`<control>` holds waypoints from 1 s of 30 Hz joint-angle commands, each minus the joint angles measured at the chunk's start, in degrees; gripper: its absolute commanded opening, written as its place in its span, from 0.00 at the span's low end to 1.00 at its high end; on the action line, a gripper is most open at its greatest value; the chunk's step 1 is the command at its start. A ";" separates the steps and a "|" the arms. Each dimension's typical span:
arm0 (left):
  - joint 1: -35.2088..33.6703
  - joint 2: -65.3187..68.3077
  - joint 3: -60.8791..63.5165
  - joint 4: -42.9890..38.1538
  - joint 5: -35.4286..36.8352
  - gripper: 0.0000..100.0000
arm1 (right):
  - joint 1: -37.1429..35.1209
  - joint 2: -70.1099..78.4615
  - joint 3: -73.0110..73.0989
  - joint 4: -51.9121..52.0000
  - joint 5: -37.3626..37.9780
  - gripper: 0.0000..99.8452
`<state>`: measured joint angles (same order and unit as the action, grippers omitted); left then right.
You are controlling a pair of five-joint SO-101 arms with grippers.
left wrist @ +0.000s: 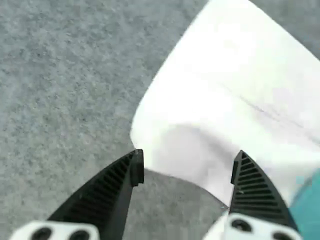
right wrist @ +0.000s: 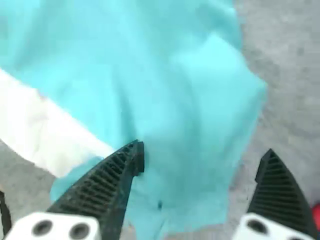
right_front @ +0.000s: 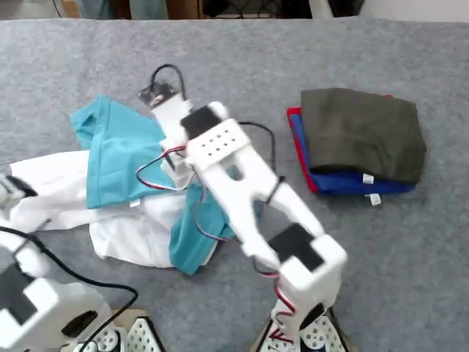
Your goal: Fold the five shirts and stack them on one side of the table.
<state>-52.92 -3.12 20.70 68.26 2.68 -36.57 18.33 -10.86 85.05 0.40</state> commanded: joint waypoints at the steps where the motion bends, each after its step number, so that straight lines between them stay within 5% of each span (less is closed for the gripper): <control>1: -2.24 3.96 1.27 -6.51 0.44 0.29 | -0.44 7.08 -7.43 0.09 -0.53 0.33; 6: -2.24 9.85 -0.22 -6.59 0.53 0.29 | 2.64 12.97 -20.18 5.10 -0.18 0.02; 14: -2.15 13.45 -5.23 -6.59 0.53 0.02 | 8.09 13.58 -37.05 14.95 -0.09 0.02; 23: -4.88 15.47 -14.81 -6.59 0.44 0.03 | 16.70 13.49 -49.98 15.91 1.85 0.02; 30: -15.25 16.00 -48.66 -6.86 3.87 0.03 | 21.01 13.58 -51.56 16.00 3.87 0.02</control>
<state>-64.09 13.32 -8.92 62.37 3.56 -17.32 32.66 -59.38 100.70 3.56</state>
